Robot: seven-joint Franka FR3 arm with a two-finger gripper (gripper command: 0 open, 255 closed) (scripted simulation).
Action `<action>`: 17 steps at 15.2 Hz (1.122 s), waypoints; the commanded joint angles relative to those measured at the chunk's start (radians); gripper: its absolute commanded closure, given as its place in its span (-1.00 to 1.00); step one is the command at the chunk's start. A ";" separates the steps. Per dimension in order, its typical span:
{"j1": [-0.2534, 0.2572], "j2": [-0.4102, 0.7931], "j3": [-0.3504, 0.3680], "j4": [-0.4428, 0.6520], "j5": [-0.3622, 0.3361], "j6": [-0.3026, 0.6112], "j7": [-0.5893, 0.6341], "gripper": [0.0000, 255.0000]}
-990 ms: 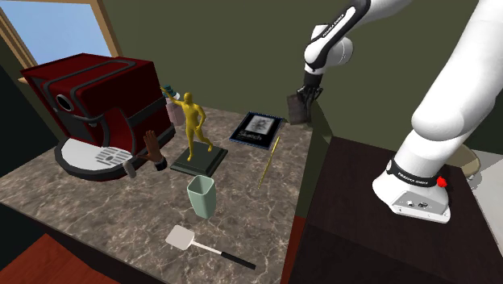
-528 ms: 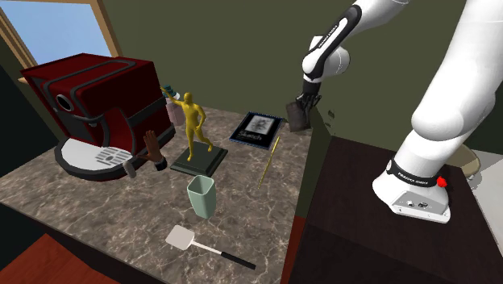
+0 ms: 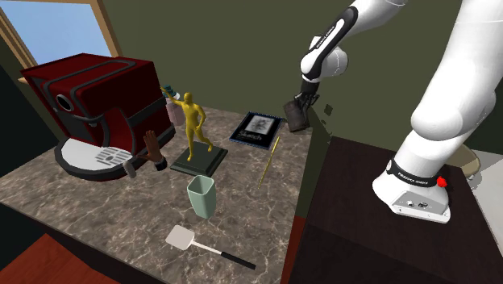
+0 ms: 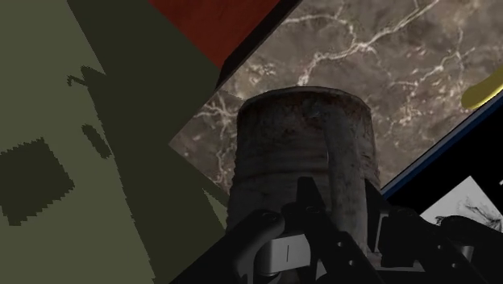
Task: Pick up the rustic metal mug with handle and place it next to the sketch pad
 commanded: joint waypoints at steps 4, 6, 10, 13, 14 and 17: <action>0.005 0.095 0.004 -0.011 -0.001 0.060 0.007 1.00; 0.005 0.095 0.004 -0.011 -0.001 0.060 0.007 1.00; -0.006 0.132 0.002 0.029 0.007 0.056 -0.013 -1.00; -0.006 0.119 0.003 0.009 0.008 0.064 -0.014 -1.00; 0.007 0.095 0.002 -0.011 0.000 0.060 0.006 -1.00; 0.016 -0.011 -0.016 -0.021 -0.032 -0.035 0.030 -1.00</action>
